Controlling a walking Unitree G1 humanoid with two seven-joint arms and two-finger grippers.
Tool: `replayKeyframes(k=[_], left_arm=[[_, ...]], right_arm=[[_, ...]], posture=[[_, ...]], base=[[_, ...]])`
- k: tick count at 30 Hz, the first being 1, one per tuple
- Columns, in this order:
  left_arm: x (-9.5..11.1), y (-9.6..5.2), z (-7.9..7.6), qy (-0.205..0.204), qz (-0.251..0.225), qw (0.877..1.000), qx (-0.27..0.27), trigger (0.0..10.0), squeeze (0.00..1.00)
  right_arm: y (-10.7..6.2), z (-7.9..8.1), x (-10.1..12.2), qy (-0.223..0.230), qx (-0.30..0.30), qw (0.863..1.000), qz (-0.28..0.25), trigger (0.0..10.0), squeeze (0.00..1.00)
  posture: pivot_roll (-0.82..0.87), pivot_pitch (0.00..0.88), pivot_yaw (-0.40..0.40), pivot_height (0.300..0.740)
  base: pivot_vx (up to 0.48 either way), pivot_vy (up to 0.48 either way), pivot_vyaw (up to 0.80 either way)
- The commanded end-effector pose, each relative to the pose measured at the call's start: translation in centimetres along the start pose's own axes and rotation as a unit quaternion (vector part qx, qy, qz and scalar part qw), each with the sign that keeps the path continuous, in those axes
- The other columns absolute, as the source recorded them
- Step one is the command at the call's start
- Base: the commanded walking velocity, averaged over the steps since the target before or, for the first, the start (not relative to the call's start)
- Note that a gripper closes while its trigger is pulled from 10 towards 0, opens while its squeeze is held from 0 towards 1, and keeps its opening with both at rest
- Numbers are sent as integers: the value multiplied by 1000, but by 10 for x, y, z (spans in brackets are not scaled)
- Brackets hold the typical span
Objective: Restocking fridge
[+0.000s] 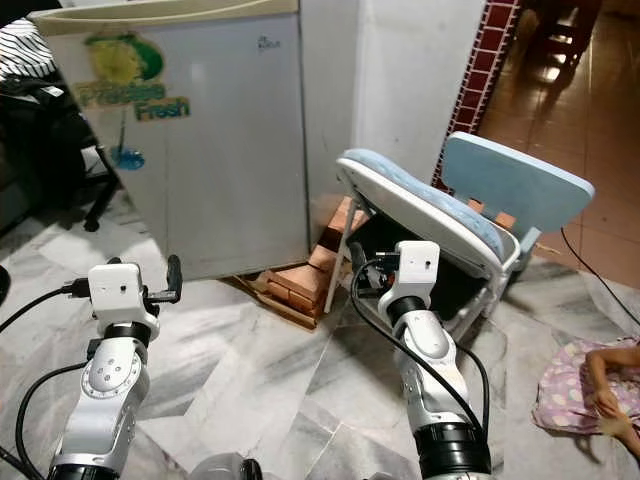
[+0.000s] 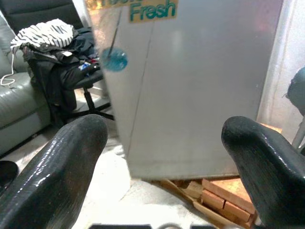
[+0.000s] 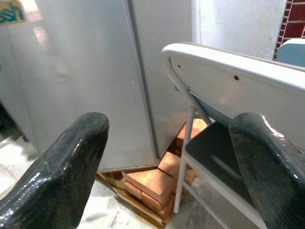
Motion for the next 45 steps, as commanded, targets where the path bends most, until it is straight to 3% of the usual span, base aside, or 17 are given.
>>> replayKeyframes(k=[1,7,10,16,27,35,40,45], left_arm=[[1,-1,3,3,1,1000,5,10000,0],[3,-1,5,-11,7,1000,11,10000,0],[3,-2,7,-35,10,999,8,10000,0],[0,-6,9,-35,15,999,19,10000,0],[1,-7,-1,-52,19,998,1,10000,0],[2,-9,0,-55,25,998,9,10000,0],[-6,-17,-3,-61,48,997,-7,10000,0],[-8,-17,-2,-58,43,997,-7,10000,0]], right_arm=[[3,-1,2,-3,-1,1000,-3,10000,0],[6,-5,2,-5,-23,1000,4,10000,0],[6,-10,0,4,-33,999,4,10000,0],[5,-10,-2,4,-36,999,6,10000,0],[7,-7,-1,6,-35,999,4,10000,0],[7,-10,-4,1,-35,999,9,10000,0],[3,-16,-14,-18,-46,998,30,10000,0],[2,-16,-17,-36,-53,997,32,10000,0]], posture=[[-56,0,53,740],[-59,0,62,740],[-62,0,70,740],[-66,0,74,740],[-63,0,72,740],[-58,0,74,740],[-65,15,79,740],[-55,0,68,740]], base=[[0,480,0],[0,480,0],[0,480,-696],[0,480,-800],[0,480,-788],[0,480,0],[0,480,0],[0,480,0]])
Point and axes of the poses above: a point about 5 cm out from each wrist's last joint towards the gripper, its own y axis pointing out of the wrist towards the gripper, its own x axis along the axis of the wrist's last joint, z = x × y, the point moved 2 cm from there along y, pointing out of the wrist towards the gripper, and after that the axes turned 11 degrees about -y, right-handed, at the moved point
